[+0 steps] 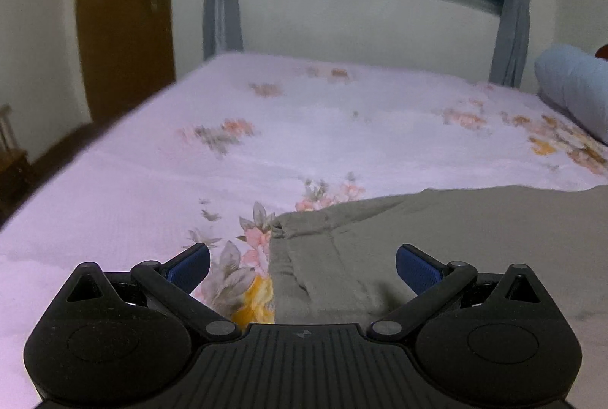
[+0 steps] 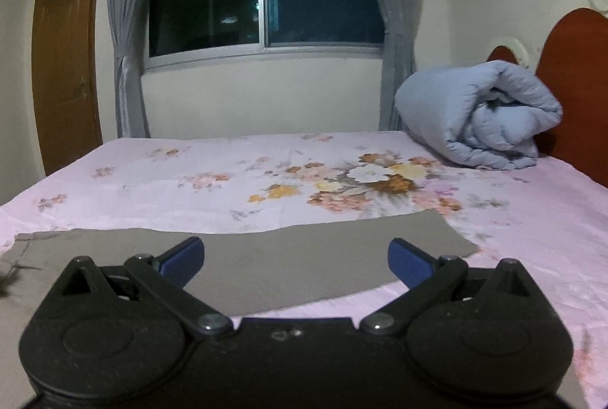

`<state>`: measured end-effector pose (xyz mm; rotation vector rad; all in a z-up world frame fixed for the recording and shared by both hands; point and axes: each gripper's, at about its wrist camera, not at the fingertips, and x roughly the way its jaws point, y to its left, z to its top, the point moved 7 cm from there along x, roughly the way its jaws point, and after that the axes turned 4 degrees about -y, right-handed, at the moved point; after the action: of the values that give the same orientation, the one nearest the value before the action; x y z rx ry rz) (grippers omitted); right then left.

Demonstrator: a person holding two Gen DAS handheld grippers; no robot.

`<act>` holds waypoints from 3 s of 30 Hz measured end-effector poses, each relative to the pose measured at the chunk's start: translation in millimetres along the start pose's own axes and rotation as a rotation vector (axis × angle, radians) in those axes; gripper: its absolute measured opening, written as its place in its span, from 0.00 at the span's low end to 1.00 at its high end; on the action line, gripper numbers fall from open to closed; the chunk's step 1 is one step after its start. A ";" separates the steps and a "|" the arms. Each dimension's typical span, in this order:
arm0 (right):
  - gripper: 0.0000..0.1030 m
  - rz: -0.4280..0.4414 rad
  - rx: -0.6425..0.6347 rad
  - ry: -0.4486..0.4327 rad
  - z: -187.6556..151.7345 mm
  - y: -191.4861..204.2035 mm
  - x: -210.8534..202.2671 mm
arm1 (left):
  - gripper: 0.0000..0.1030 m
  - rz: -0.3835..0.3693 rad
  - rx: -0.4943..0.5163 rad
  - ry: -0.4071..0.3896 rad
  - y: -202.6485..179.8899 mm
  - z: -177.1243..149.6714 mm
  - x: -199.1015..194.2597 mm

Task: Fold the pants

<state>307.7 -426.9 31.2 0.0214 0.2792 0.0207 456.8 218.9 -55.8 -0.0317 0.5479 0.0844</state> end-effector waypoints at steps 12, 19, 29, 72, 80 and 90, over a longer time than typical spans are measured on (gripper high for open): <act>0.95 0.024 -0.015 0.040 -16.0 25.3 66.0 | 1.00 -0.116 -0.012 0.170 4.8 -20.6 126.6; 0.95 0.026 -0.009 0.047 -20.7 19.8 70.2 | 0.89 -0.186 -0.012 0.191 -2.3 -19.1 140.6; 0.95 0.014 0.032 0.080 -28.7 11.6 69.0 | 0.15 -0.132 0.036 0.099 -26.5 -4.4 90.2; 0.72 0.485 -0.449 0.430 -54.5 103.1 286.5 | 0.15 -0.093 -0.139 0.109 -17.1 -0.1 85.5; 0.08 0.623 -0.500 0.532 -59.9 115.2 296.8 | 0.15 -0.124 -0.121 0.140 -15.1 -0.6 93.9; 0.00 0.622 -0.522 0.431 -23.9 111.9 225.3 | 0.15 -0.231 -0.105 0.014 -15.4 20.1 47.4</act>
<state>515.7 -309.3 -51.1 -0.4208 0.6822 0.7215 509.0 208.0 -63.2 -0.1970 0.5505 -0.1121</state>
